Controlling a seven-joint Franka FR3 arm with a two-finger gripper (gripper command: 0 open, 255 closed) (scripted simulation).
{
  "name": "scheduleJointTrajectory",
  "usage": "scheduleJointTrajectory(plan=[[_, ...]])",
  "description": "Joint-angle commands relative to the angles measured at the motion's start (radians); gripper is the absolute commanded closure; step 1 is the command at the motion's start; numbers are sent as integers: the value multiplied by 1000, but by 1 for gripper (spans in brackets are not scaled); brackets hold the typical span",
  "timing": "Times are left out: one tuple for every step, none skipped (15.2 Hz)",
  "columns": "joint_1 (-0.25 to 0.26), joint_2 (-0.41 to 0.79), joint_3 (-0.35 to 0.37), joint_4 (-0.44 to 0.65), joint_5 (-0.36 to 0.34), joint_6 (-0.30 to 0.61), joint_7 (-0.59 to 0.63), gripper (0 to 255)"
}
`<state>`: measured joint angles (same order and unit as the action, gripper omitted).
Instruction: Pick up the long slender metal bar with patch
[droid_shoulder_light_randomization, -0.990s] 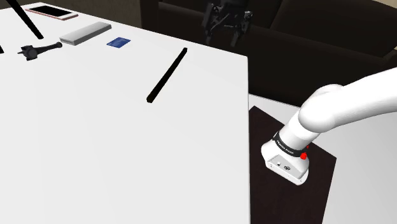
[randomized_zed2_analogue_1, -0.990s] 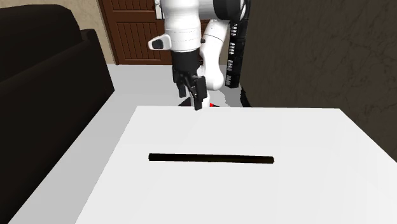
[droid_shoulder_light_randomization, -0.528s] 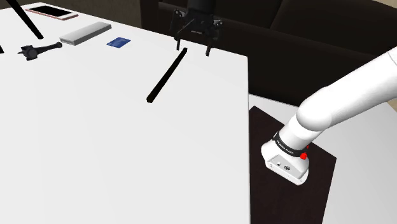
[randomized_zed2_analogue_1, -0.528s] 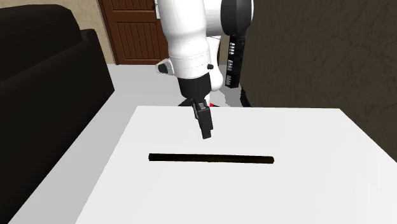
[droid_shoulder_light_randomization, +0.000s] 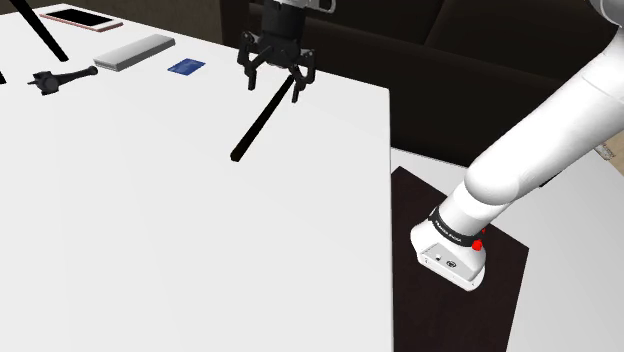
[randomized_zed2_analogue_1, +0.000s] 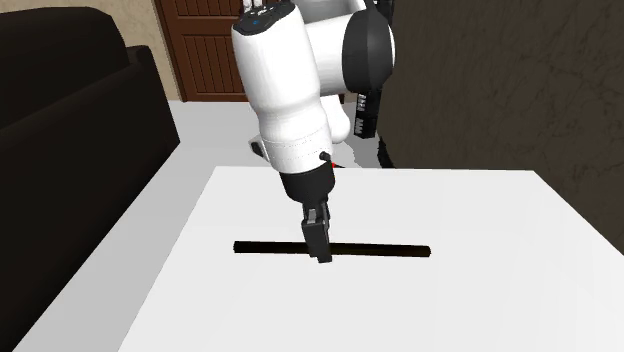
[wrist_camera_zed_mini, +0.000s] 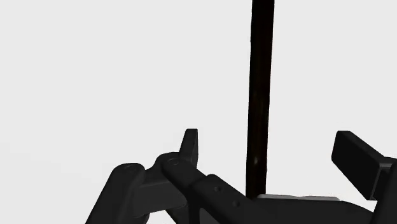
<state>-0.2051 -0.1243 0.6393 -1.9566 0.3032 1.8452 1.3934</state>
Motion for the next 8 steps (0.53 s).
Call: scheduleJointTrajectory(plan=[[1,8,3,-19,-1,27,1,0],[1,10,4,-31,-1,40,-1,0],[2,13,6,-42,-1,53,-3,0],[2,14,6,-48,-1,61,-4,0],[2,14,6,-48,-1,61,-4,0],[3,14,7,-49,-1,61,-4,255],[2,12,6,-50,0,60,-5,255],[2,12,6,-50,0,60,-5,255]])
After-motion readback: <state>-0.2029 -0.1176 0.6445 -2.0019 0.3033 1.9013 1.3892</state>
